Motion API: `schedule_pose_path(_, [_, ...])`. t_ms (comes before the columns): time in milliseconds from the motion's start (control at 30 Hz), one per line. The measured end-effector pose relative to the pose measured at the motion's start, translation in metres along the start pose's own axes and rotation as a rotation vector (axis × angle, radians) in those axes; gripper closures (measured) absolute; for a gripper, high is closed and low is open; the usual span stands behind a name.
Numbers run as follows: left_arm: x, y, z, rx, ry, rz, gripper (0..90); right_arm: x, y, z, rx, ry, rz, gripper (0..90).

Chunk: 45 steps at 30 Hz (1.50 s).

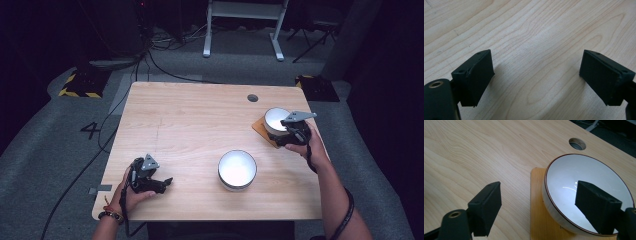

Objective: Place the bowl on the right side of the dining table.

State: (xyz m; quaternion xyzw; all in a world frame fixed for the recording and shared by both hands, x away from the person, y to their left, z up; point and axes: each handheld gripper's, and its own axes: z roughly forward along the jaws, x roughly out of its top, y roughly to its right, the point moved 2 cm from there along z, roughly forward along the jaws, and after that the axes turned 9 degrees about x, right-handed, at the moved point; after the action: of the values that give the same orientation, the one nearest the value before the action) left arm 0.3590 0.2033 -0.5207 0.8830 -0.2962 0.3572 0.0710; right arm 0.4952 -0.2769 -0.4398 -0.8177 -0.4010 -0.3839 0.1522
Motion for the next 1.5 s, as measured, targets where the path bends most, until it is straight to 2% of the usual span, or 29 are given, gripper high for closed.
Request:
schedule_pose_path(67, [0.0, 0.0, 0.0, -0.001, -0.001, 0.002, 12.1, 0.0, -0.002, -0.001, 0.001, -0.003, 0.005, 21.3])
schedule_pose_path(133, [0.0, 0.0, 0.0, -0.001, -0.001, 0.002, 12.1, 0.0, -0.004, -0.004, 0.001, -0.005, -0.023, 21.3])
schedule_pose_path(267, [0.0, 0.0, 0.0, -0.002, -0.001, 0.002, 12.1, 0.0, -0.009, -0.007, 0.006, -0.005, -0.037, 21.2])
schedule_pose_path(733, [0.0, 0.0, 0.0, -0.001, -0.001, 0.002, 12.1, -0.011, -0.021, -0.021, 0.01, 0.001, -0.056, 21.2])
schedule_pose_path(1167, [0.0, 0.0, 0.0, -0.001, -0.001, 0.001, 12.1, -0.025, -0.033, -0.036, -0.003, 0.007, -0.075, 20.9])
schedule_pose_path(1467, [0.0, 0.0, 0.0, -0.001, -0.001, 0.002, 12.1, -0.035, -0.042, -0.042, -0.014, -0.012, -0.103, 20.6])
schedule_pose_path(1500, [0.0, 0.0, 0.0, -0.001, -0.001, 0.001, 12.1, -0.037, -0.043, -0.043, -0.026, -0.021, -0.107, 20.6])
